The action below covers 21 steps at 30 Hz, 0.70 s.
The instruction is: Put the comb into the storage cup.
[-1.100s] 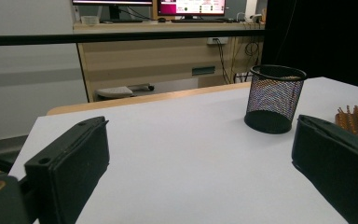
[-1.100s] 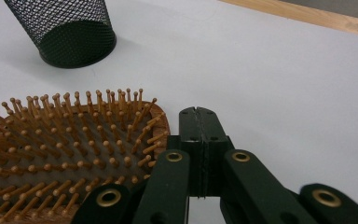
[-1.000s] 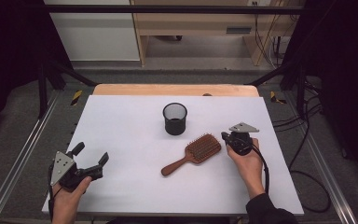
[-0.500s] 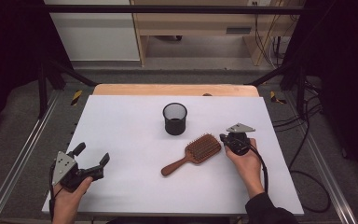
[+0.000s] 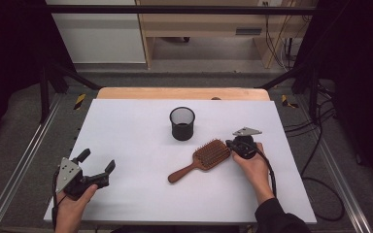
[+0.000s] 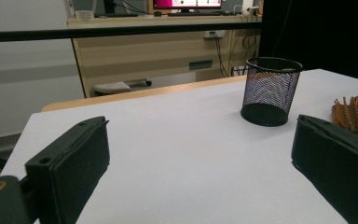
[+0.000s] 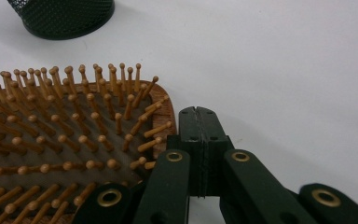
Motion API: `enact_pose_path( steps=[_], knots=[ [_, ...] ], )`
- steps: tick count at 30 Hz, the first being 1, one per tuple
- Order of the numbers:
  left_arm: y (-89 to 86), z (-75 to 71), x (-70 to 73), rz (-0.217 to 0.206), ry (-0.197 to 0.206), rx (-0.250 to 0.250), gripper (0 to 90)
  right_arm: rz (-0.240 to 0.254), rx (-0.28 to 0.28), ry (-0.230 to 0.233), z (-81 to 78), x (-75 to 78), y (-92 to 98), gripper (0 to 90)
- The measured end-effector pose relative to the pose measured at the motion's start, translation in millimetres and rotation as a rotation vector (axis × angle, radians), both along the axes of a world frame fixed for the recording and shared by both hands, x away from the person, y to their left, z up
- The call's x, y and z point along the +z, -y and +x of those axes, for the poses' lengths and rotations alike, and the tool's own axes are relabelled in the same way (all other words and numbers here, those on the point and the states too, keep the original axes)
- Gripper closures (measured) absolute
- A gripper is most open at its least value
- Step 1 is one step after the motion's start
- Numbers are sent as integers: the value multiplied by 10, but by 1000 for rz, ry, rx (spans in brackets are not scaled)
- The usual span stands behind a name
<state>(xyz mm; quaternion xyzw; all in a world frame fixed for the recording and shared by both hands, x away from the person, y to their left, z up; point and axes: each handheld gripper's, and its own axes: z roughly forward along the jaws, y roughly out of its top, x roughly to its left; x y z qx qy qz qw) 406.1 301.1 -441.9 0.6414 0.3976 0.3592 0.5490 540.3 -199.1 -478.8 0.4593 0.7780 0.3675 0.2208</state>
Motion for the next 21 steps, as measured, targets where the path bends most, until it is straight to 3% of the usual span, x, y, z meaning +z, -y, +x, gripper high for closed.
enact_pose_path(
  steps=[9, 17, 21],
  knots=[
    [20, 3, -5, 14, -5, -8, 43, 18, 9, -7, -18, 4, -19, 900],
    [38, -1, -3, 30, -5, -15, 44, -9, 53, -18, -107, 27, -220, 900],
    [51, -9, 1, 36, -3, -21, 45, 5, 59, -26, -149, 35, -322, 900]
  ],
)
